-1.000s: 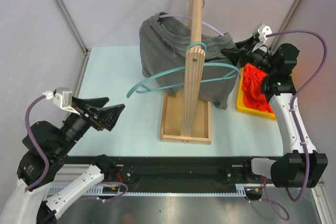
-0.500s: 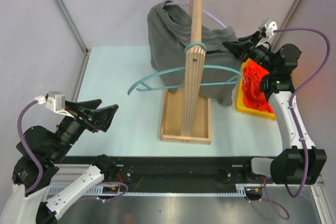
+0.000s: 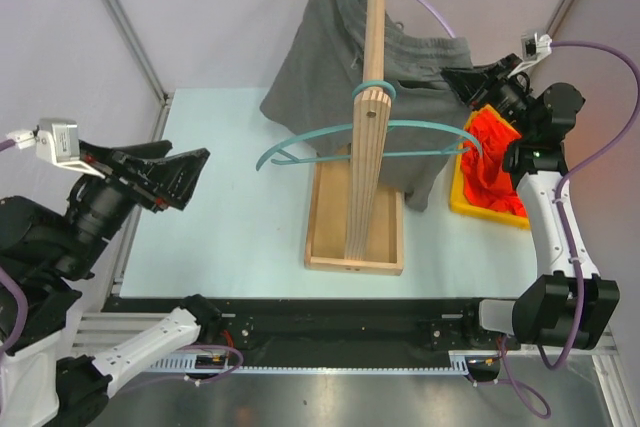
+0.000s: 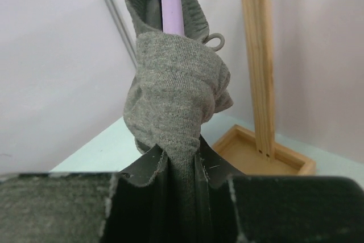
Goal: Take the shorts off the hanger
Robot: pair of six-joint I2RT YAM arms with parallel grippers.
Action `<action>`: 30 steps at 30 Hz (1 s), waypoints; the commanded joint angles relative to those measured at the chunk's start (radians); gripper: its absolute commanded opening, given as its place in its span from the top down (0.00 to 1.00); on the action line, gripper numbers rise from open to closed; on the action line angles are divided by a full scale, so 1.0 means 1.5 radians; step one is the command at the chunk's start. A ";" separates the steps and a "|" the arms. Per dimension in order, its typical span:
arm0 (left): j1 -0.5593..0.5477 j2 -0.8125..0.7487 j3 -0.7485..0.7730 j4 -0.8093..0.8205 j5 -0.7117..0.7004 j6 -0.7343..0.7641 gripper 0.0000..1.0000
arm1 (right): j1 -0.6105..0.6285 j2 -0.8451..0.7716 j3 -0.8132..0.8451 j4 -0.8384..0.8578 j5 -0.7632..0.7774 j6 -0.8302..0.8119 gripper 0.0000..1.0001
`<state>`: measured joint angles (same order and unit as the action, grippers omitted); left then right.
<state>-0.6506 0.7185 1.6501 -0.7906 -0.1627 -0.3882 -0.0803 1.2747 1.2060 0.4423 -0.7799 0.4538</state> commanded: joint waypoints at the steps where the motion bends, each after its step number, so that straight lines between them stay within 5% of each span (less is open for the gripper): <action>1: -0.003 0.024 0.023 0.016 0.001 0.010 0.00 | -0.015 -0.006 0.023 0.016 0.024 0.025 1.00; 7: -0.003 0.021 -0.031 0.064 -0.009 0.012 0.00 | -0.020 -0.005 0.018 -0.064 -0.013 -0.021 1.00; 15: 0.003 0.122 -0.071 0.097 0.018 0.000 0.00 | 0.048 -0.004 0.001 -0.267 -0.048 -0.249 1.00; 22: 0.168 0.172 -0.085 0.157 0.147 -0.046 0.01 | 0.100 0.012 -0.043 -0.251 -0.166 -0.244 1.00; 30: 0.301 0.168 -0.296 0.323 0.353 -0.110 0.06 | 0.173 0.021 -0.101 -0.277 -0.181 -0.256 1.00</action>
<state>-0.2493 0.9817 1.3140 -0.4797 0.1711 -0.4843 0.1242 1.3113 1.0702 -0.0185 -0.9768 0.0872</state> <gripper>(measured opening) 0.945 0.186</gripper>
